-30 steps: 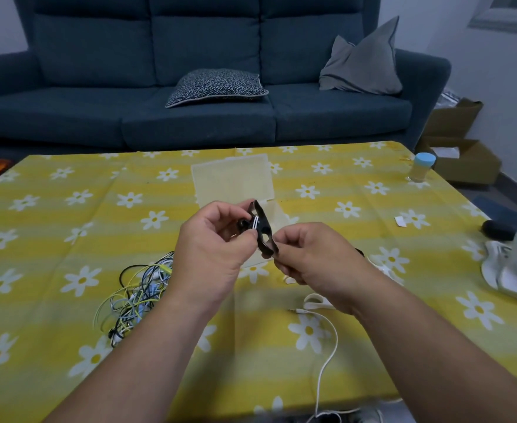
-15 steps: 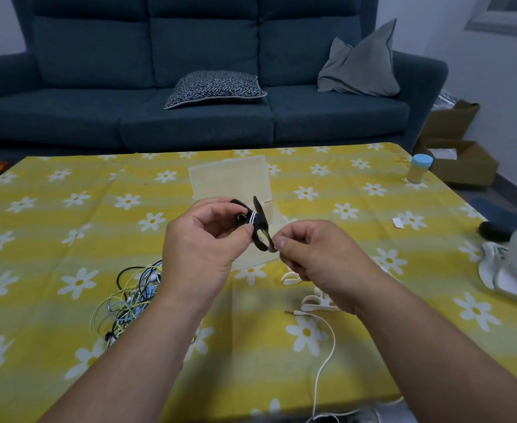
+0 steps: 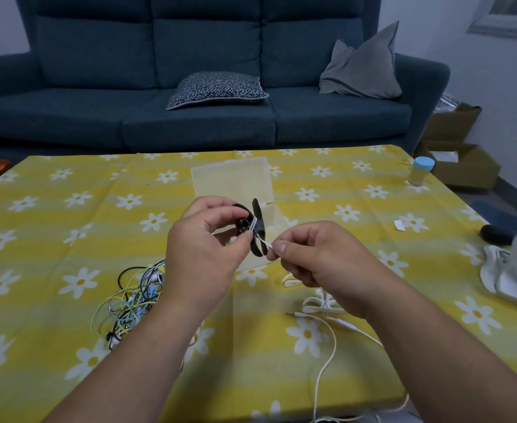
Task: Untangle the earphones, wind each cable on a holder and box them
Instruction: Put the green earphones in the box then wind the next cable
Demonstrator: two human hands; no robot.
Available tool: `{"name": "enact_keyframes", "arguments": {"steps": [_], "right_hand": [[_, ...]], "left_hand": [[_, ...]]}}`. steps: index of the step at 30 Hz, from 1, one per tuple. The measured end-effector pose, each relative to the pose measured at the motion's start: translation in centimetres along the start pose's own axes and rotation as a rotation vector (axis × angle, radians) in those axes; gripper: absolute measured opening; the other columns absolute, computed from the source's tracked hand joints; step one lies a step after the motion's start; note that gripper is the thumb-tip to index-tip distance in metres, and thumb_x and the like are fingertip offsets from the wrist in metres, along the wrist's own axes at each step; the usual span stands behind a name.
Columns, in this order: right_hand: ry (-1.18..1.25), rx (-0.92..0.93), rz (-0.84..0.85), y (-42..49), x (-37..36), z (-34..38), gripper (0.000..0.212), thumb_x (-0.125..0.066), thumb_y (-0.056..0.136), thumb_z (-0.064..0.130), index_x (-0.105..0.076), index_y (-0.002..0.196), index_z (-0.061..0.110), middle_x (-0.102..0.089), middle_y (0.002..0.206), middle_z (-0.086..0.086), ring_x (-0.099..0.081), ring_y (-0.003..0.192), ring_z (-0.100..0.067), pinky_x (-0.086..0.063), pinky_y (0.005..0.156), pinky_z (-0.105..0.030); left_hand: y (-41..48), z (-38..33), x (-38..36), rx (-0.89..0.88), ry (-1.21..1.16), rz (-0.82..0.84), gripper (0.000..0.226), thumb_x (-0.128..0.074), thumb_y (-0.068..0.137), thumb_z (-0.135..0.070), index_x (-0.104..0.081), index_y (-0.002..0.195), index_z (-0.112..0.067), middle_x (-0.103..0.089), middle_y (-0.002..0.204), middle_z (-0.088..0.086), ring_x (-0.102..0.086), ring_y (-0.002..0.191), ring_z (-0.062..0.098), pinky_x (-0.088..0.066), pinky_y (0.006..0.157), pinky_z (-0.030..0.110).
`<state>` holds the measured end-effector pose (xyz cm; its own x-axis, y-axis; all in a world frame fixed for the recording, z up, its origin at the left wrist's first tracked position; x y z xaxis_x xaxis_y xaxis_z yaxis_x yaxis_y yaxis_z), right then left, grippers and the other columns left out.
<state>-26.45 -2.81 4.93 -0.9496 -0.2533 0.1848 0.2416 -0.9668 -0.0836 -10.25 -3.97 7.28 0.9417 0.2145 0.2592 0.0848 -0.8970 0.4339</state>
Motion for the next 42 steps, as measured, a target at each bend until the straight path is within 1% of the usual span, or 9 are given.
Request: {"name": "enact_keyframes", "arguments": {"steps": [7, 13, 17, 20, 22, 28, 32, 38, 42], "right_hand": [[0.03, 0.059, -0.087, 0.1, 2.5, 1.1, 0.018, -0.061, 0.092, 0.006, -0.069, 0.079, -0.003, -0.039, 0.052, -0.006, -0.028, 0.048, -0.015, -0.022, 0.047, -0.026], [-0.114, 0.096, -0.311, 0.6, 5.2, 0.9, 0.019, -0.075, 0.086, 0.02, -0.069, 0.072, 0.008, -0.042, 0.049, 0.009, -0.033, 0.046, -0.008, -0.03, 0.049, -0.024], [-0.079, 0.012, -0.323, 0.8, 5.0, -0.5, 0.023, -0.073, 0.088, 0.022, -0.068, 0.071, 0.008, -0.038, 0.049, 0.007, -0.029, 0.046, -0.011, -0.027, 0.048, -0.025], [-0.135, -0.102, -0.19, 1.1, 2.9, -2.0, 0.03, -0.067, 0.092, 0.024, -0.07, 0.063, 0.018, -0.041, 0.051, 0.004, -0.03, 0.049, -0.013, -0.026, 0.05, -0.028], [-0.146, -0.155, -0.066, 1.1, 1.2, -2.6, 0.03, -0.059, 0.097, 0.025, -0.072, 0.071, 0.017, -0.044, 0.052, 0.005, -0.032, 0.05, -0.013, -0.025, 0.049, -0.027], [-0.134, -0.134, 0.096, 0.7, -1.5, -2.2, 0.035, -0.045, 0.104, 0.025, -0.071, 0.081, 0.017, -0.045, 0.059, 0.001, -0.032, 0.052, -0.012, -0.026, 0.053, -0.026], [-0.097, -0.083, 0.156, 0.3, -2.1, -1.2, 0.031, -0.047, 0.103, 0.02, -0.071, 0.087, 0.011, -0.044, 0.057, 0.003, -0.031, 0.052, -0.011, -0.026, 0.051, -0.023], [-0.011, 0.017, 0.069, 0.3, -0.6, 0.7, 0.024, -0.057, 0.098, 0.014, -0.072, 0.081, 0.006, -0.04, 0.053, 0.0, -0.028, 0.05, -0.012, -0.023, 0.048, -0.023], [-0.079, 0.057, -0.156, 0.7, 2.3, 0.9, 0.026, -0.062, 0.093, 0.011, -0.069, 0.07, 0.003, -0.038, 0.049, -0.001, -0.028, 0.047, -0.015, -0.025, 0.049, -0.027]], "left_hand": [[-0.8, -0.2, -2.4, 0.006, -0.033, 0.315, 0.029, -0.076, 0.073, 0.011, -0.077, 0.09, -0.013, -0.066, 0.097, -0.006, -0.069, 0.084, 0.006, -0.054, 0.079, 0.016], [-1.3, 0.2, -3.1, 0.169, -0.297, 0.44, 0.031, -0.075, 0.069, 0.019, -0.077, 0.088, -0.006, -0.069, 0.092, -0.011, -0.072, 0.087, 0.014, -0.055, 0.082, 0.022], [-1.3, -0.1, -3.0, 0.215, -0.48, 0.412, 0.032, -0.069, 0.068, 0.025, -0.074, 0.086, -0.001, -0.07, 0.09, -0.006, -0.07, 0.081, 0.014, -0.055, 0.073, 0.021], [-0.8, 0.1, -2.5, 0.235, -0.575, 0.309, 0.029, -0.071, 0.064, 0.018, -0.074, 0.086, -0.001, -0.07, 0.09, -0.001, -0.07, 0.079, 0.015, -0.055, 0.069, 0.02], [-0.4, 0.8, -1.9, 0.258, -0.605, 0.21, 0.027, -0.072, 0.063, 0.012, -0.074, 0.086, -0.002, -0.07, 0.092, 0.002, -0.07, 0.079, 0.015, -0.055, 0.07, 0.02], [0.3, 2.4, 0.1, 0.29, -0.469, -0.007, 0.025, -0.072, 0.074, 0.015, -0.074, 0.088, -0.006, -0.071, 0.098, 0.012, -0.071, 0.077, 0.017, -0.055, 0.069, 0.022], [0.6, 2.5, 0.7, 0.239, -0.289, -0.034, 0.031, -0.075, 0.072, 0.013, -0.076, 0.085, -0.015, -0.07, 0.103, 0.006, -0.072, 0.083, 0.018, -0.057, 0.081, 0.034], [0.3, 1.0, -0.3, 0.101, -0.087, 0.133, 0.032, -0.077, 0.073, 0.012, -0.075, 0.086, -0.018, -0.066, 0.098, 0.0, -0.072, 0.081, 0.012, -0.056, 0.078, 0.019], [-0.6, 0.5, -2.1, 0.058, 0.004, 0.351, 0.031, -0.078, 0.071, 0.012, -0.078, 0.088, -0.015, -0.066, 0.095, -0.005, -0.07, 0.081, 0.01, -0.056, 0.079, 0.021]]}}
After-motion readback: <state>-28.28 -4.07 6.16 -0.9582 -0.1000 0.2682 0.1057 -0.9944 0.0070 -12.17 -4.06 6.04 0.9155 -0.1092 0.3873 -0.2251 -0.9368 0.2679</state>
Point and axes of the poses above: each hand's wrist, its own y-axis towards the middle knuckle, its own x-axis out of the back of the hand, z = x × y, the point moved 7 cm from there along y, towards the middle knuckle
